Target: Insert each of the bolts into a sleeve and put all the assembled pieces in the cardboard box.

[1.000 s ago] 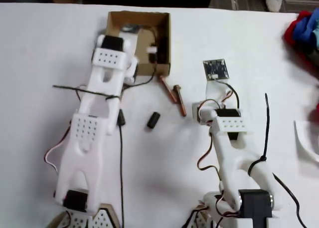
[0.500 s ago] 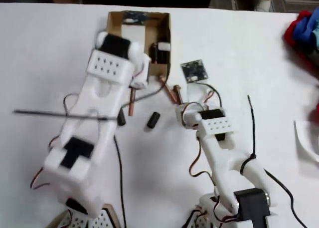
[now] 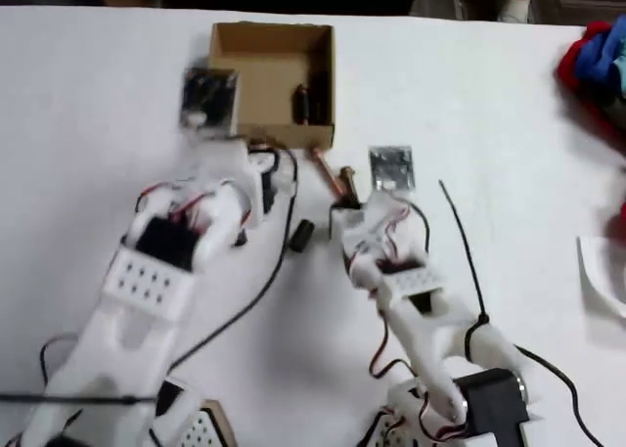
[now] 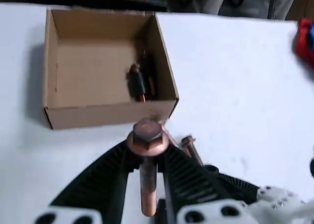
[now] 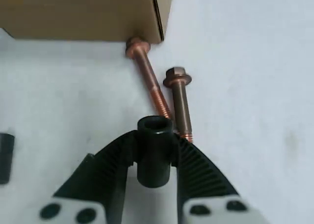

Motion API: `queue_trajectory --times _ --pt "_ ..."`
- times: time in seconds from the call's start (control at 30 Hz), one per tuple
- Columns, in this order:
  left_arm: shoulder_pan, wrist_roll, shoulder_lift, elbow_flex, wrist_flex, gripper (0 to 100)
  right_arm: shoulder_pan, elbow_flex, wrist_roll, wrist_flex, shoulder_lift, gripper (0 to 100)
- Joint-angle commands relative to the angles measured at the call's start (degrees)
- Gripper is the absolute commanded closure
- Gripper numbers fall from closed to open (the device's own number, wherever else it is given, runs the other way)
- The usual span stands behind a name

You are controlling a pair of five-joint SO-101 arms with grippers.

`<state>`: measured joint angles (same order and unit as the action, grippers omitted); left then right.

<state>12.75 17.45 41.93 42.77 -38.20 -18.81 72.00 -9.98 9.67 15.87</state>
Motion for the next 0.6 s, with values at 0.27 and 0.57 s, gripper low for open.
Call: queue_trajectory --times 0.27,0.57 --pt "-1.6 0.5 2.2 6.8 26.2 98 0.1 16.4 2.9 51.0 3.0 97.8" --pt "-1.2 13.9 -20.3 -14.3 19.0 98 -6.1 21.6 13.2 60.6 2.6 97.8"
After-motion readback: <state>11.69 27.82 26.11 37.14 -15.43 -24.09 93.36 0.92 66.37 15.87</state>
